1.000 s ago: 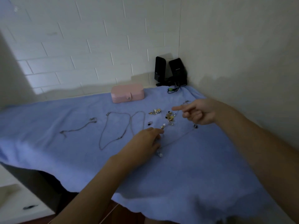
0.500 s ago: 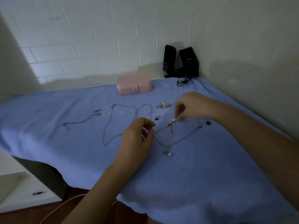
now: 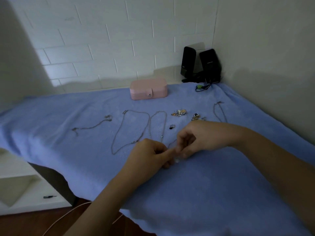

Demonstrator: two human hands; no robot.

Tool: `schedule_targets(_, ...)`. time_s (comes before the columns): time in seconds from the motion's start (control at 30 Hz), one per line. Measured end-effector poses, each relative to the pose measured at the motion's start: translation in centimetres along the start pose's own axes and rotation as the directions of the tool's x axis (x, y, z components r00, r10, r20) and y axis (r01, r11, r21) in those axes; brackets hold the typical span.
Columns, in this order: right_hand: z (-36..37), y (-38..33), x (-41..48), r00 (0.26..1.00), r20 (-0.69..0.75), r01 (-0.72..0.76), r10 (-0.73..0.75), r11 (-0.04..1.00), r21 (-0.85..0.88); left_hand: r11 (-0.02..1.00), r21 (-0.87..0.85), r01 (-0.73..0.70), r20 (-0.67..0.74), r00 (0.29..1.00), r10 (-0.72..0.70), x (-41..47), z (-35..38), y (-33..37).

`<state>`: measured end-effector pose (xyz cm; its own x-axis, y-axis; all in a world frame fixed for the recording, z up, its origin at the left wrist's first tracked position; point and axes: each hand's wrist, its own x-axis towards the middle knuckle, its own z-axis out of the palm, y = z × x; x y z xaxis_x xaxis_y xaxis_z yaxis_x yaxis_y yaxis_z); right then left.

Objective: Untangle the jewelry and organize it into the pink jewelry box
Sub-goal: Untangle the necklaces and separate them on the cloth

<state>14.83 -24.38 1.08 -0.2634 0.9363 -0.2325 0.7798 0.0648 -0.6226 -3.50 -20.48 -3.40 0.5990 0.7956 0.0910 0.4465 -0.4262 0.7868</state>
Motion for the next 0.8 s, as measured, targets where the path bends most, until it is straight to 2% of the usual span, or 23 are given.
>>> schedule_targets(0.1,0.1,0.4,-0.1,0.998,-0.047,0.041,-0.033,0.985,0.168,1.000,-0.010,0.003,0.034,0.999,-0.003,-0.4,0.0,0.5)
schedule_targets(0.23,0.0,-0.1,-0.3,0.985,-0.144,0.136,-0.100,0.952,0.273,0.993,-0.115,-0.018,0.000,1.000,0.018,-0.5,0.1,0.7)
schedule_targets(0.33,-0.5,-0.7,-0.9,0.958,-0.244,0.214,-0.150,0.941,0.262,0.960,-0.278,-0.037,0.014,0.999,0.042,-0.4,0.0,0.8)
schedule_targets(0.47,-0.5,-0.8,-1.2,0.919,-0.340,0.288,-0.199,0.928,0.235,0.915,-0.394,-0.088,0.012,0.995,0.101,-0.4,0.2,0.8)
schedule_targets(0.67,-0.5,-0.9,-1.4,0.907,-0.366,0.298,-0.209,0.933,0.204,0.819,-0.574,-0.003,0.064,0.997,0.048,-0.4,-0.1,0.9)
schedule_targets(0.8,-0.5,-1.0,-1.4,0.906,-0.360,0.300,-0.221,0.937,0.179,0.806,-0.591,0.001,0.069,0.996,0.049,-0.2,-0.3,1.0)
